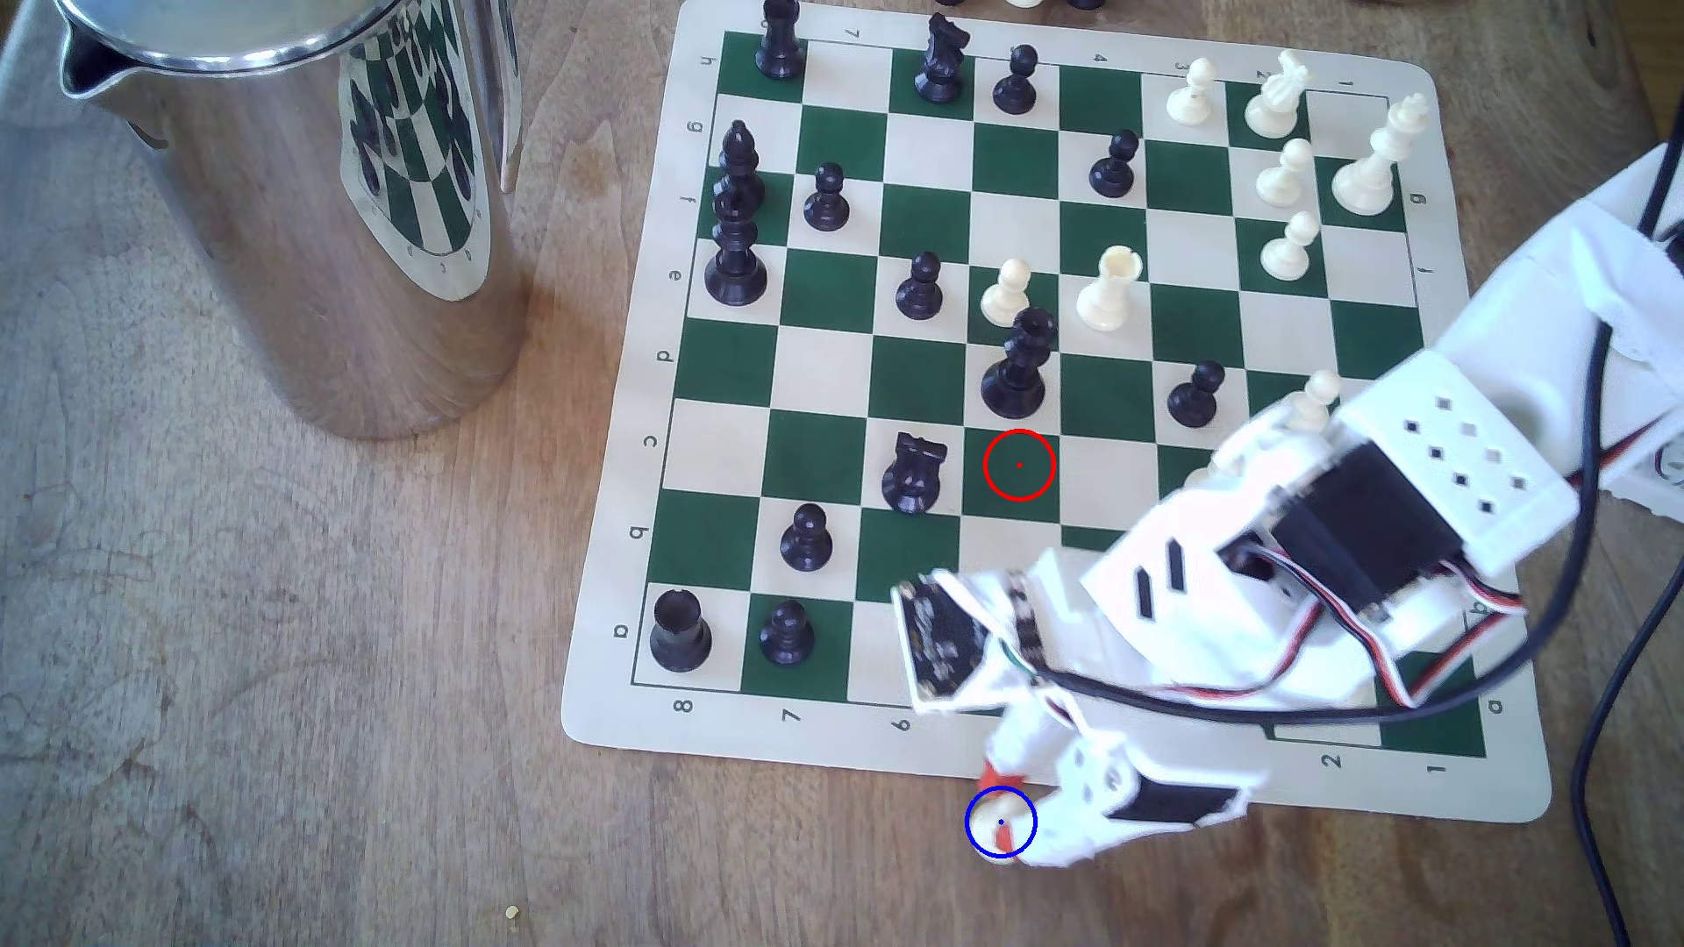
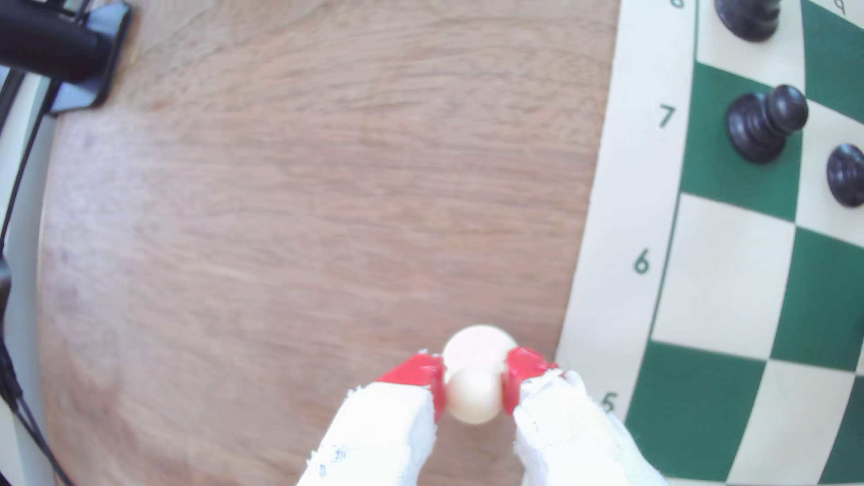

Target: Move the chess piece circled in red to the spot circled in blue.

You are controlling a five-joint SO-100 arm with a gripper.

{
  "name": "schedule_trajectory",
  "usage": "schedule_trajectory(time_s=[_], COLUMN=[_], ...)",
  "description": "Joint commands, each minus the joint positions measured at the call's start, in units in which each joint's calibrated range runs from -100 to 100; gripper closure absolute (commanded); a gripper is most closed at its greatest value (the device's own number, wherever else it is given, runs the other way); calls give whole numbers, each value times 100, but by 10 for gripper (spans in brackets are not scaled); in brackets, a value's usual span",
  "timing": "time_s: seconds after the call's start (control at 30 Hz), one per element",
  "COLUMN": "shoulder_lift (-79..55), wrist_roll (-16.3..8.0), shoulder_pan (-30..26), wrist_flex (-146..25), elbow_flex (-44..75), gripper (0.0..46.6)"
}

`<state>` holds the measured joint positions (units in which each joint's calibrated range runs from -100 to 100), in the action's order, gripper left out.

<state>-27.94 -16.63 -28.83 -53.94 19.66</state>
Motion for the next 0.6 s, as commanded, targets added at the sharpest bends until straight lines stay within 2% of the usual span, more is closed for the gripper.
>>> schedule_trajectory(time_s=[0.0, 0.43, 0.5, 0.57], shoulder_lift=[103, 86, 95, 95], wrist_roll=[49, 44, 49, 49], shoulder_pan=[79, 25, 9, 9], wrist_flex=[87, -322, -363, -371], elbow_flex=[537, 491, 491, 491], gripper=[464, 464, 453, 417])
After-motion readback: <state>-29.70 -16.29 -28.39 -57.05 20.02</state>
